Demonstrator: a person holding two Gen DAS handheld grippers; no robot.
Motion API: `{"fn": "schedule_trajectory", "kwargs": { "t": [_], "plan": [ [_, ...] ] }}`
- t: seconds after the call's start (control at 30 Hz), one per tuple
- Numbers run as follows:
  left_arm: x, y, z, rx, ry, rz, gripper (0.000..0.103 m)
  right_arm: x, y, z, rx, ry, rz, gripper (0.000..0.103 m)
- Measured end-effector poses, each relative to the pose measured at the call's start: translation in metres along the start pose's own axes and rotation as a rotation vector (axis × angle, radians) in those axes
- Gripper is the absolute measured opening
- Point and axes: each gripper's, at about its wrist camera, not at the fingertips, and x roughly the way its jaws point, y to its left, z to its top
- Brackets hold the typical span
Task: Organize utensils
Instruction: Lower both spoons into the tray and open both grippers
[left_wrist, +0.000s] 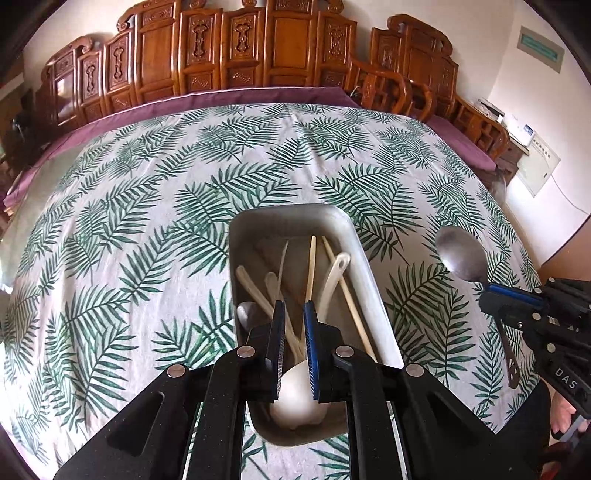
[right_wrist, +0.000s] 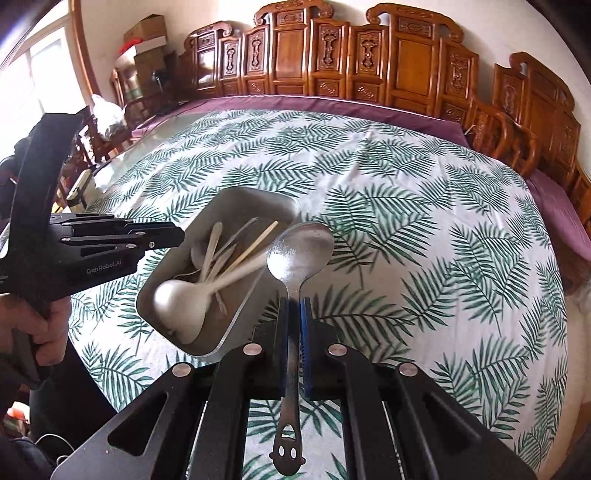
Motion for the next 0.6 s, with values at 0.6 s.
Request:
{"fn": "schedule_trajectory", "kwargs": {
  "t": [0.6],
  "plan": [
    [-0.05,0.045,-0.013,-0.017,-0.097,0.049,0.051,0.05,0.061,0.036,-0.076,0.055,0.067,0.007]
  ]
}}
